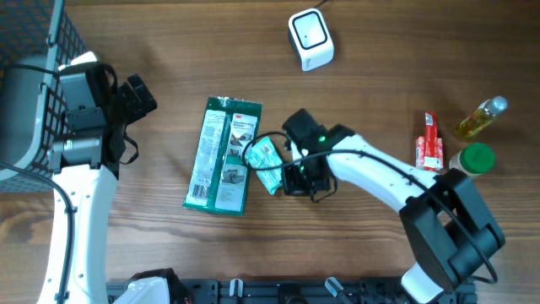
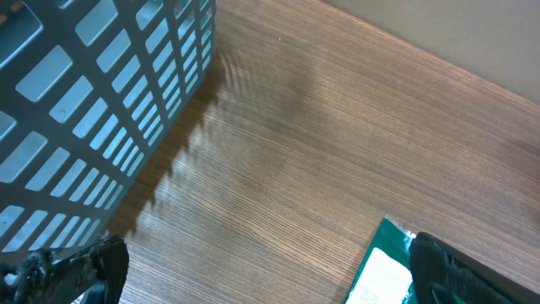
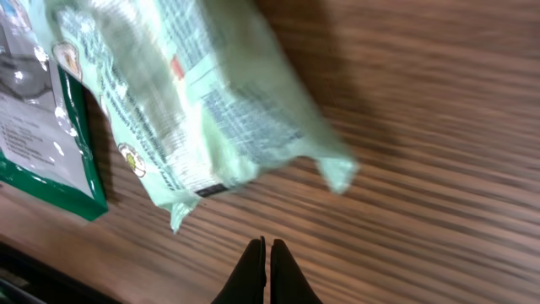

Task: Scan the item barcode

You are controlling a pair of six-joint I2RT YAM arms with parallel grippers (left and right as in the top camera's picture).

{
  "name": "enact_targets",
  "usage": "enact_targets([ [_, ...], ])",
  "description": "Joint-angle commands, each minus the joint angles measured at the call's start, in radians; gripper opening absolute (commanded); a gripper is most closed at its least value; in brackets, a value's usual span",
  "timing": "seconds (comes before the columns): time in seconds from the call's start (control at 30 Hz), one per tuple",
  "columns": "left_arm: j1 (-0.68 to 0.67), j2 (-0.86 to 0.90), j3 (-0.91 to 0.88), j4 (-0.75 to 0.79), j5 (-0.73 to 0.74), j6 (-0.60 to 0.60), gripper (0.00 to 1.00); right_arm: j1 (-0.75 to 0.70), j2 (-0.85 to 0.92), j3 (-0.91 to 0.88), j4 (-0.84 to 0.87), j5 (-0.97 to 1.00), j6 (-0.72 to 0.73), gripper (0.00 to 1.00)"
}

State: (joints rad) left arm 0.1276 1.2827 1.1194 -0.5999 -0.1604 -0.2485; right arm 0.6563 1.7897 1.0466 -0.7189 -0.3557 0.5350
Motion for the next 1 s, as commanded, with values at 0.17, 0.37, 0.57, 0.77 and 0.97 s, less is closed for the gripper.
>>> enact_targets([
  [0.17, 0.006, 0.000, 0.008, 0.004, -0.009, 0.009, 1.00, 0.019, 0.005, -0.034, 0.084, 0.214, 0.041, 0.06],
  [0.37, 0.006, 0.000, 0.008, 0.004, -0.009, 0.009, 1.00, 0.018, 0.005, -0.033, 0.257, 0.364, 0.016, 0.09],
  [0.57, 0.006, 0.000, 0.008, 0.004, -0.009, 0.009, 1.00, 0.013, 0.005, -0.033, 0.449, 0.414, -0.091, 0.07],
  [0.77, 0.006, 0.000, 0.008, 0.004, -0.009, 0.009, 1.00, -0.049, -0.005, 0.029, 0.481, 0.402, -0.143, 0.05],
  [0.97, 0.006, 0.000, 0.008, 0.004, -0.009, 0.009, 1.00, -0.107, -0.023, 0.086, 0.411, 0.106, -0.021, 0.05],
])
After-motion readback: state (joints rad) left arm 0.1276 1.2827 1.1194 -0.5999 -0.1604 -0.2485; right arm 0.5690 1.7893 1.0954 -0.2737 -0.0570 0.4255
